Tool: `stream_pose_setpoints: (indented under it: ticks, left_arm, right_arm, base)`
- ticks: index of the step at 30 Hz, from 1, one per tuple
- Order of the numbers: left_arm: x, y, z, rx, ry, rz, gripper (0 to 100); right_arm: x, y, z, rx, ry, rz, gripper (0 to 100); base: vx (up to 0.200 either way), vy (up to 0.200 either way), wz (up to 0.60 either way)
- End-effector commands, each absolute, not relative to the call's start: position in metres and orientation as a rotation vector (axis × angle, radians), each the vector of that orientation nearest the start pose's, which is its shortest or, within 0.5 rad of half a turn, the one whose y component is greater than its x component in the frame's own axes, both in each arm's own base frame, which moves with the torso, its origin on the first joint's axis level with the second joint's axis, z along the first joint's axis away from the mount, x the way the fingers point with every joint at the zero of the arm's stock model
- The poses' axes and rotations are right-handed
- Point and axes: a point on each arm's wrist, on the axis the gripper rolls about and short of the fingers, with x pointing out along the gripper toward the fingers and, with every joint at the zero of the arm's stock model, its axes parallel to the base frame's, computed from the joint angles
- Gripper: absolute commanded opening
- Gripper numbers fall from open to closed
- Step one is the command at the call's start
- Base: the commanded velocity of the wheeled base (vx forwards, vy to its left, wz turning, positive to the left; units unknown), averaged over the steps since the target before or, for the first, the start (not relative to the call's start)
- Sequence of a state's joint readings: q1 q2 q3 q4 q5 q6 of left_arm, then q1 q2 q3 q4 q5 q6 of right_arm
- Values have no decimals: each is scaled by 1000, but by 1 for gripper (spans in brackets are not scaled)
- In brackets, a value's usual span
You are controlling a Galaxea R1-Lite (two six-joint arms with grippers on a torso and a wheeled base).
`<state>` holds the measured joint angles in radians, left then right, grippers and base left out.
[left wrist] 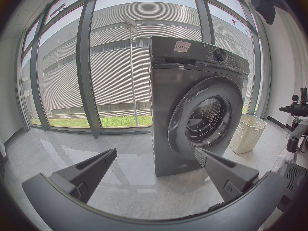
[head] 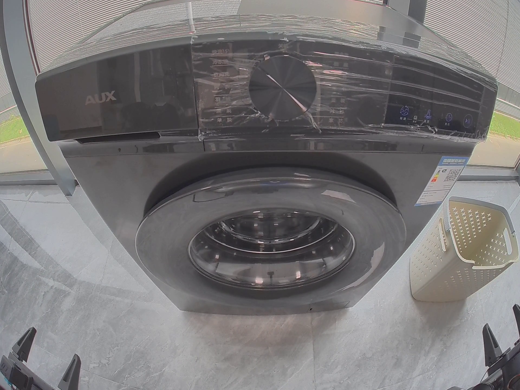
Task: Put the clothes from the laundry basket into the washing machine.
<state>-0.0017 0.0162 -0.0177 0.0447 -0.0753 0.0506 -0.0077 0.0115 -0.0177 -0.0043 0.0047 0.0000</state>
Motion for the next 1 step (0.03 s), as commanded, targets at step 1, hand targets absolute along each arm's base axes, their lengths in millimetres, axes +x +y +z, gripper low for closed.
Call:
stream_pose_setpoints:
  ticks: [1]
  left_arm:
    - [-23,-2,71,49,43,-78,100]
  right_arm:
    - [-23,0,76,0,-5,-3,100]
  base:
    - [0,0,0]
